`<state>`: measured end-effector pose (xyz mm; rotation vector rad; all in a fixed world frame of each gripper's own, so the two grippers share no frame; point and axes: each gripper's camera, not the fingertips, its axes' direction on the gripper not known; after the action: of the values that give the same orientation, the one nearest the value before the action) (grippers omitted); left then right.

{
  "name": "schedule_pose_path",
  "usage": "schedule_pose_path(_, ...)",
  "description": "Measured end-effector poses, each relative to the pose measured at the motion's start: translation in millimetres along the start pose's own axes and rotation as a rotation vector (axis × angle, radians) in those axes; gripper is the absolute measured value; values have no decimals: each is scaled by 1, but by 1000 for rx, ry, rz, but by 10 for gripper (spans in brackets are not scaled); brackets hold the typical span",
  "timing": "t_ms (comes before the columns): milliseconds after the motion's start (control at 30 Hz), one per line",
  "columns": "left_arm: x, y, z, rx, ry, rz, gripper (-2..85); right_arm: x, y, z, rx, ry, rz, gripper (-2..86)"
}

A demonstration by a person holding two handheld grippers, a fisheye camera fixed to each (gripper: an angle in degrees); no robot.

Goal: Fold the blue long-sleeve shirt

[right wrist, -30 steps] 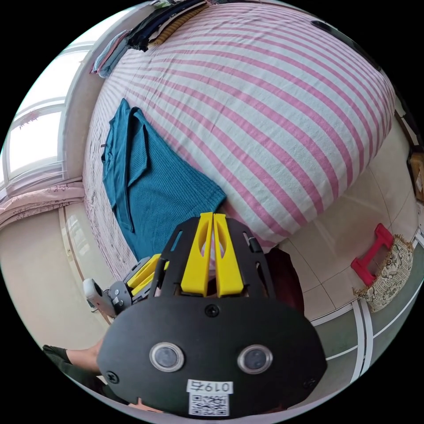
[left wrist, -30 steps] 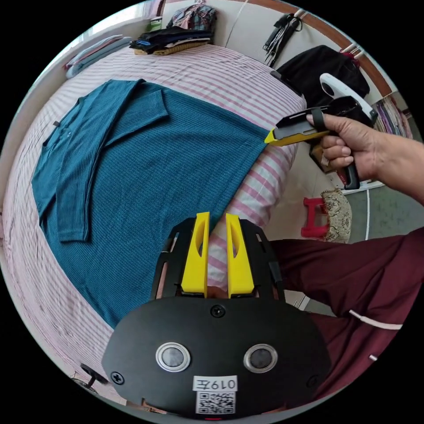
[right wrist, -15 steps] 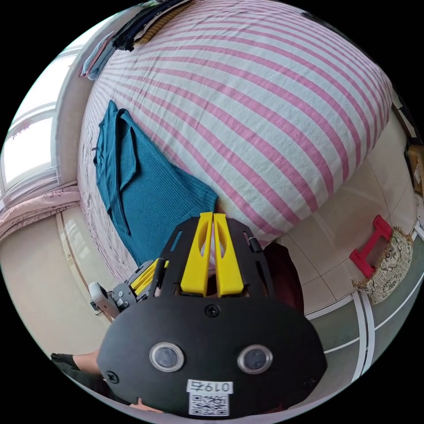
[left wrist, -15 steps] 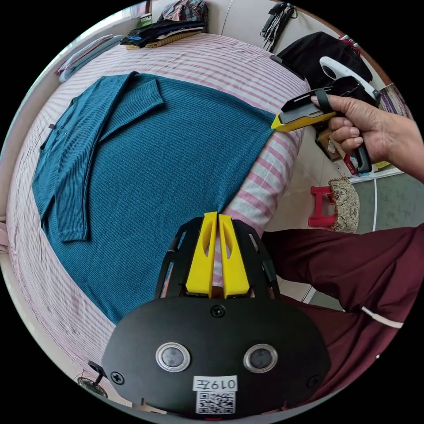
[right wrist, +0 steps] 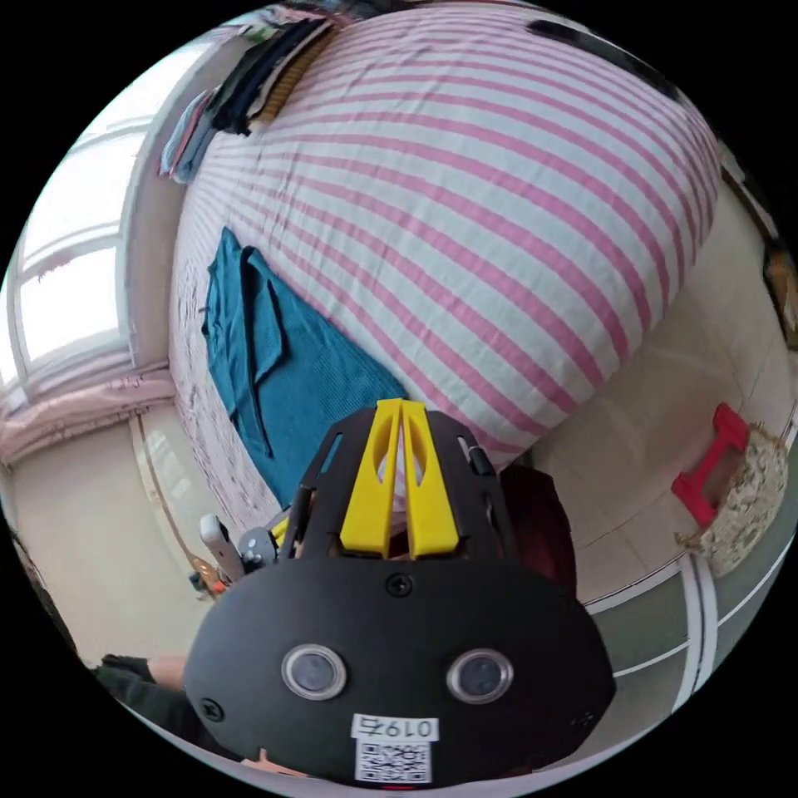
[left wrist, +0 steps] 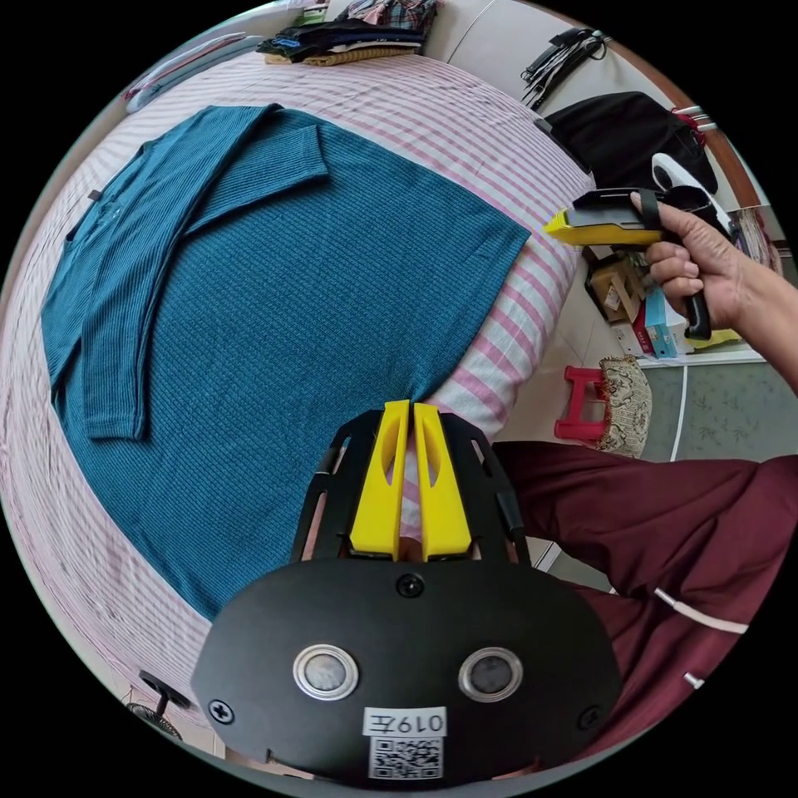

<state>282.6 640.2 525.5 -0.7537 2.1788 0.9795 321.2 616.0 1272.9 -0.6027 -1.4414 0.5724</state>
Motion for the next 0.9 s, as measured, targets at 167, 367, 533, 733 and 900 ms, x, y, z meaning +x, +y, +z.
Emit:
schedule_pose_path(167,-9,11,-5,0,27,-15,5,-75,-27,34,-100,130,-234,-9)
schedule_pose_path(367,-25,29,-16,10,85,-38,7,-80,-48,55,-161,224,-149,-10)
schedule_pose_path(533,-40,52,-29,48,162,-60,8,-72,-55,49,-137,128,-29,-10)
schedule_pose_path(733,-58,90,-46,92,251,-88,8,-78,-65,45,-157,84,-28,-10)
schedule_pose_path(900,-64,132,-65,104,266,-133,9,-78,-67,31,-156,-45,-54,-10)
